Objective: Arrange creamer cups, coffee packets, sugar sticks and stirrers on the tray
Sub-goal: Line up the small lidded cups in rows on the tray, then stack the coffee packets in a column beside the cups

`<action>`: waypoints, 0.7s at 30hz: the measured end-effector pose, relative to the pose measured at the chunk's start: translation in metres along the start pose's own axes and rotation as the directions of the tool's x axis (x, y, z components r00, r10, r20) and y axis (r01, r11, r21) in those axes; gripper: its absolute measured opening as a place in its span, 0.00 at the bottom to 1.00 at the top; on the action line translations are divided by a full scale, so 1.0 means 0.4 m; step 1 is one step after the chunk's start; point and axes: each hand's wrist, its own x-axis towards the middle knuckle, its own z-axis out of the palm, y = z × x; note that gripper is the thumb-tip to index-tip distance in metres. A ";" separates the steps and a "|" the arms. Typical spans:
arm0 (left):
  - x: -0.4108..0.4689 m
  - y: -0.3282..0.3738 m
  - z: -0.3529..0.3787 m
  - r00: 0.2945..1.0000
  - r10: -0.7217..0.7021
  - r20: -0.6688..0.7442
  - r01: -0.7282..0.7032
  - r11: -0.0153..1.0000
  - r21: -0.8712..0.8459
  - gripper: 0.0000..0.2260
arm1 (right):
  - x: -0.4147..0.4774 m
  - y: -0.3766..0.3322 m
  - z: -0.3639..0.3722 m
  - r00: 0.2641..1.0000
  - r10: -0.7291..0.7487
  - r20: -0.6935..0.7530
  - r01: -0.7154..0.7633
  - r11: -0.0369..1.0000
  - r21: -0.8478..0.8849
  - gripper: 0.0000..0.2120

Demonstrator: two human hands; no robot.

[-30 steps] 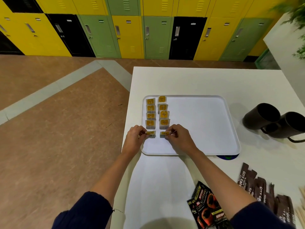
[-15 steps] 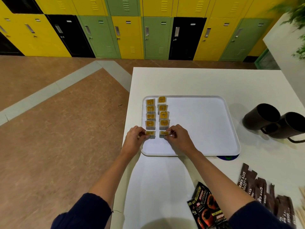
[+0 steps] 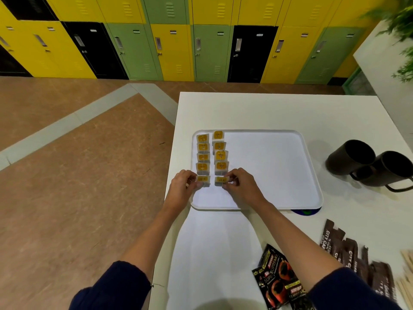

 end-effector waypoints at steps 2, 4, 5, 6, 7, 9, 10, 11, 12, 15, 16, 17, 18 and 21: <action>-0.008 -0.002 0.001 1.000 0.007 -0.018 -0.007 1.000 -0.017 0.08 | -0.006 0.003 -0.008 1.000 0.008 0.004 -0.008 1.000 0.002 0.10; -0.021 -0.006 0.002 0.999 -0.002 -0.043 0.001 0.999 -0.032 0.12 | -0.019 0.007 -0.021 1.000 0.009 0.003 -0.009 1.000 0.011 0.11; -0.028 -0.007 0.003 0.998 -0.010 -0.058 0.008 0.999 -0.047 0.13 | -0.027 0.010 -0.029 1.000 0.007 -0.002 -0.007 1.000 0.018 0.12; -0.038 -0.006 0.003 0.997 -0.022 -0.079 0.016 0.997 -0.070 0.14 | -0.037 0.012 -0.037 1.000 0.004 -0.011 -0.004 1.000 0.024 0.12; -0.049 -0.006 0.002 0.994 -0.036 -0.099 0.027 0.995 -0.094 0.15 | -0.048 0.012 -0.045 1.000 0.004 -0.025 -0.004 0.999 0.035 0.12; -0.080 -0.003 0.003 0.990 -0.040 -0.134 0.025 0.994 -0.110 0.16 | -0.083 0.011 -0.063 0.998 0.021 -0.053 -0.018 0.998 0.062 0.11; -0.098 -0.002 0.005 0.988 -0.033 -0.151 0.018 0.995 -0.103 0.16 | -0.103 0.012 -0.073 0.997 0.028 -0.068 -0.023 0.997 0.075 0.11; -0.114 -0.001 0.007 0.985 -0.023 -0.173 0.007 0.996 -0.091 0.16 | -0.120 0.014 -0.082 0.996 0.030 -0.080 -0.023 0.996 0.085 0.11; -0.133 0.003 0.009 0.982 -0.009 -0.189 -0.006 0.997 -0.079 0.16 | -0.142 0.016 -0.092 0.995 0.028 -0.092 -0.020 0.996 0.085 0.11; -0.191 0.022 0.020 0.981 0.015 -0.195 -0.026 0.998 -0.055 0.14 | -0.207 0.028 -0.121 0.995 0.016 -0.103 -0.014 1.000 0.015 0.09; -0.211 0.028 0.027 0.984 0.018 -0.180 -0.030 0.997 -0.065 0.13 | -0.228 0.035 -0.131 0.995 0.027 -0.101 -0.026 1.000 0.011 0.09; -0.230 0.033 0.034 0.987 0.024 -0.156 -0.037 0.996 -0.082 0.13 | -0.249 0.042 -0.139 0.994 0.039 -0.100 -0.038 0.999 0.015 0.08; -0.251 0.039 0.044 0.991 0.043 -0.125 -0.054 0.994 -0.091 0.11 | -0.276 0.051 -0.149 0.993 0.046 -0.106 -0.044 0.999 0.017 0.08; -0.289 0.053 0.082 0.995 0.098 0.017 -0.097 0.993 -0.074 0.08 | -0.338 0.077 -0.179 0.995 0.051 -0.090 -0.053 0.998 -0.024 0.07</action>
